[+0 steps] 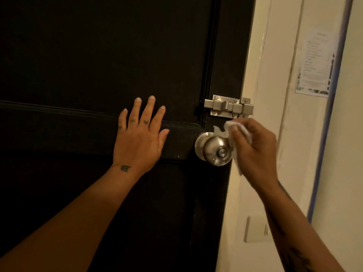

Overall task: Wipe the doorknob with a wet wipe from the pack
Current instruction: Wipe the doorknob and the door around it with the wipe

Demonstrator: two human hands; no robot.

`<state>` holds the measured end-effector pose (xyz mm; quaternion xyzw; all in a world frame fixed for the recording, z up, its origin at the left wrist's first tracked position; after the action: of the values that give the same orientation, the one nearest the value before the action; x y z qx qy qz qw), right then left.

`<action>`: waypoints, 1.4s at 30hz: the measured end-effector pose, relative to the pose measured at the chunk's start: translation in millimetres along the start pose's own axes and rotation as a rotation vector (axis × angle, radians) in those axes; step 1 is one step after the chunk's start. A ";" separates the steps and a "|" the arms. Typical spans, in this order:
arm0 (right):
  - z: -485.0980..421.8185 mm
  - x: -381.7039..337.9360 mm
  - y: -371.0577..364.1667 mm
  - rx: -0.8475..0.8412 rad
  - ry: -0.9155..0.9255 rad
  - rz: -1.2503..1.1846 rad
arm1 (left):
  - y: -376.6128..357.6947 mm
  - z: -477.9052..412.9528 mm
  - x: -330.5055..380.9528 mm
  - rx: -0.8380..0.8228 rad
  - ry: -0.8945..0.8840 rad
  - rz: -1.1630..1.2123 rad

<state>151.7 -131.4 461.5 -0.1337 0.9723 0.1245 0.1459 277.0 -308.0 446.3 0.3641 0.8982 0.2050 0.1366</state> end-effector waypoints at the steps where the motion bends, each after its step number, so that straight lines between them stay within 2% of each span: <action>1: 5.8 -2.4 -5.8 -0.025 0.017 -0.007 | 0.2 0.0 0.2 0.003 -0.002 0.002; 4: 24.4 -8.3 -17.5 -0.035 0.113 0.043 | 0.0 0.3 0.8 0.005 0.001 0.007; 10: 51.0 4.2 -33.0 -0.072 0.174 0.001 | -1.5 0.9 1.1 0.006 0.012 0.018; 20: 52.8 10.6 -49.0 -0.125 0.573 0.604 | -2.6 0.6 -0.7 0.029 0.009 0.002; 23: 56.2 12.6 -41.4 -0.111 0.699 0.715 | -3.6 0.5 -1.2 0.031 0.010 0.005; 28: 70.6 10.1 -32.5 -0.060 0.787 0.744 | -4.3 0.7 -1.3 0.029 0.013 0.001; 37: 72.7 -3.7 -36.0 -0.101 0.915 0.771 | -3.6 0.4 -0.4 0.014 0.010 0.019; 40: 77.3 -3.0 -28.7 -0.101 0.884 0.759 | -2.1 1.5 -0.2 0.002 0.011 0.027; 42: 76.7 -9.7 -22.1 -0.052 0.811 0.662 | -1.2 2.0 0.0 0.001 0.012 0.027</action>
<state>186.4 -128.3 389.1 0.1399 0.9374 0.1262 -0.2928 277.1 -308.2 444.1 0.3750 0.8940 0.2089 0.1281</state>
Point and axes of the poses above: each hand's wrist, its own z-axis away from the middle knuckle, its own y-axis out of the back of the hand, x = y × z, the point moved 5 cm from there along -z, towards the middle knuckle, and after that the axes turned 9 degrees about -x, right-handed, at the moved point
